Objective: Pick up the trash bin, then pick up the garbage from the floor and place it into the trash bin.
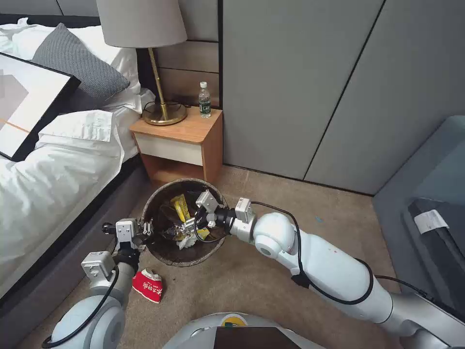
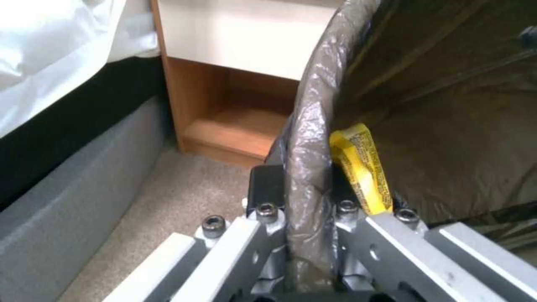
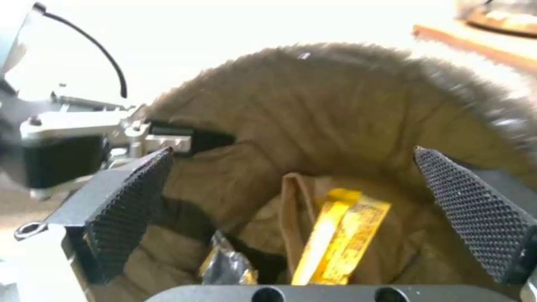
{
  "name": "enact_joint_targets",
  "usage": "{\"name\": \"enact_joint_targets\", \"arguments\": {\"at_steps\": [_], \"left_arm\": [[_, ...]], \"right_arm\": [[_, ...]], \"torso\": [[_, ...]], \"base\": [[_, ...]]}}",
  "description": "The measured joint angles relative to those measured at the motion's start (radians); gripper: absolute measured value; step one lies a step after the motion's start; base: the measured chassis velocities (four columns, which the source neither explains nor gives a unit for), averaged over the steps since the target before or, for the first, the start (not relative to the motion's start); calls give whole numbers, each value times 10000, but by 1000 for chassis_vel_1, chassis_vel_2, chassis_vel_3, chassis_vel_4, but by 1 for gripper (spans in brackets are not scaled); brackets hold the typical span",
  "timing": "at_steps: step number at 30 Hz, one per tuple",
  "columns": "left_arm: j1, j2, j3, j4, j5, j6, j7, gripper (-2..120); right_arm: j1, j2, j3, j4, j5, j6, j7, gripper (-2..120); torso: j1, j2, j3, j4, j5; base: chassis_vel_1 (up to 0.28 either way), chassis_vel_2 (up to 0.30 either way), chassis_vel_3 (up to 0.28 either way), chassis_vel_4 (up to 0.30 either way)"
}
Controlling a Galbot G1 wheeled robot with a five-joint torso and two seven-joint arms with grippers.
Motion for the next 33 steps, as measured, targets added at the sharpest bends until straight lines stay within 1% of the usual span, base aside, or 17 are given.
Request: {"name": "enact_joint_targets", "arguments": {"at_steps": [4,6,8,9,11,12,15,16,24,30,33], "left_arm": [[2,3,-10,11,2,-2,0,2],[-8,7,-11,34,2,-3,-1,2],[-13,7,-12,41,3,-4,-2,2],[-27,8,-11,49,3,-5,1,2],[-39,7,-18,96,6,-9,-8,2],[-39,7,-18,96,6,-9,-8,2],[-61,28,-16,137,-8,-11,-3,2],[-61,28,-16,137,-8,-11,-3,2],[-76,43,-32,177,-29,-15,-2,2],[-61,42,-74,148,-48,-15,-4,2],[-46,34,-72,110,-51,-15,-9,2]], "right_arm": [[-250,-92,325,170,-52,157,189,100],[-599,-279,654,328,-165,348,259,100],[-728,-345,778,384,-186,381,261,100],[-922,-431,976,456,-201,411,261,100],[-1615,-710,1703,680,-245,624,314,100],[-1615,-710,1703,680,-245,624,314,100],[-2117,-972,2295,836,-297,961,687,100],[-2117,-972,2295,836,-297,961,687,100],[-2736,-1130,2999,1064,-264,1618,1918,100],[-3451,-1144,3491,1291,-321,1877,2220,100],[-4265,-1006,4068,1497,-576,2013,2280,100]], "torso": [[0,0,0,0,1],[0,0,0,1,1],[0,0,0,0,2],[0,0,0,0,1],[0,0,0,-1,3],[0,0,0,-1,3],[0,0,0,-2,2],[0,0,0,-2,2],[0,0,0,1,1],[0,0,0,1,1],[0,0,0,0,1]], "base": [[0,0,0,0],[0,0,0,0],[0,0,0,0],[0,0,0,0],[0,0,0,0],[0,0,0,0],[0,0,0,0],[0,0,0,0],[0,0,0,0],[0,0,0,0],[0,0,0,0]]}}
